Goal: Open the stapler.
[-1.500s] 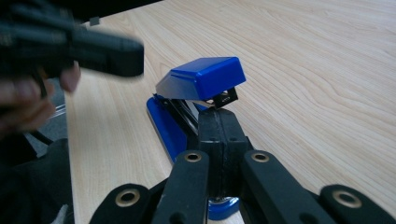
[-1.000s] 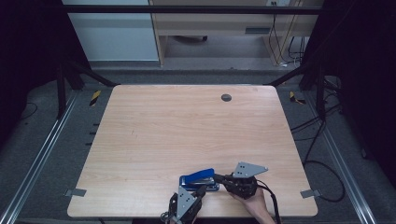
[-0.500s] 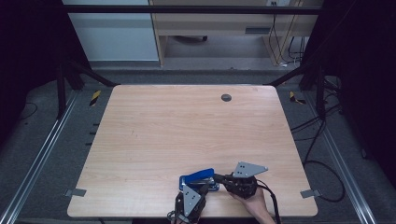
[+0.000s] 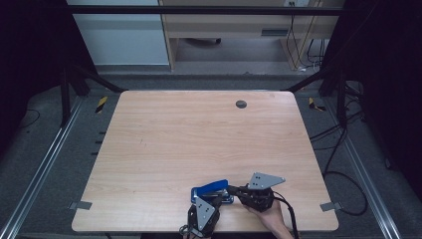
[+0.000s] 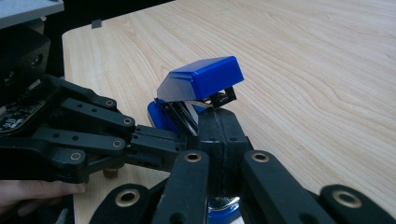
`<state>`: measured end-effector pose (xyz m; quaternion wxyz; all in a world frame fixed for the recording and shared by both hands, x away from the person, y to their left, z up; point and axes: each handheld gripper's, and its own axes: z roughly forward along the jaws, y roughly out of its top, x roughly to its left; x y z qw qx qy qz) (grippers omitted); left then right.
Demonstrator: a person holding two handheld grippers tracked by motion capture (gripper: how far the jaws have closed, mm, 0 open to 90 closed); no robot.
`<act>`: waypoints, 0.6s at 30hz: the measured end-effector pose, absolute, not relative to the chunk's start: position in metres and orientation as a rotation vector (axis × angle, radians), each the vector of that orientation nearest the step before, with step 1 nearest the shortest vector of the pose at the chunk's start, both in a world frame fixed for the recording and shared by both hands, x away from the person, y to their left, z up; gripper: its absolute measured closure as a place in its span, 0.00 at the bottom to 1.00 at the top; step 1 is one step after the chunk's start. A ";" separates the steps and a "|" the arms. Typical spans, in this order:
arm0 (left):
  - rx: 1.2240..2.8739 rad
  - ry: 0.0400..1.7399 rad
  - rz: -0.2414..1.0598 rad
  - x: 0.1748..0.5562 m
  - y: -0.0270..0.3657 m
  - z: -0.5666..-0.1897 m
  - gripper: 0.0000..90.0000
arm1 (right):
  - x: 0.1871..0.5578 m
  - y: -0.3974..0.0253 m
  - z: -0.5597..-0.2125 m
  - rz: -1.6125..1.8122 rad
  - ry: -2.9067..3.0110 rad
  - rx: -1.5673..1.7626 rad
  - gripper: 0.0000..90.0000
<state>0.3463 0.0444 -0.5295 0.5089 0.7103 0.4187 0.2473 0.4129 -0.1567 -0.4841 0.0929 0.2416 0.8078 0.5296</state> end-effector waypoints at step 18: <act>1.721 0.998 0.622 0.345 0.043 -0.530 1.00 | 0.415 -0.153 -0.481 1.592 2.406 0.672 1.00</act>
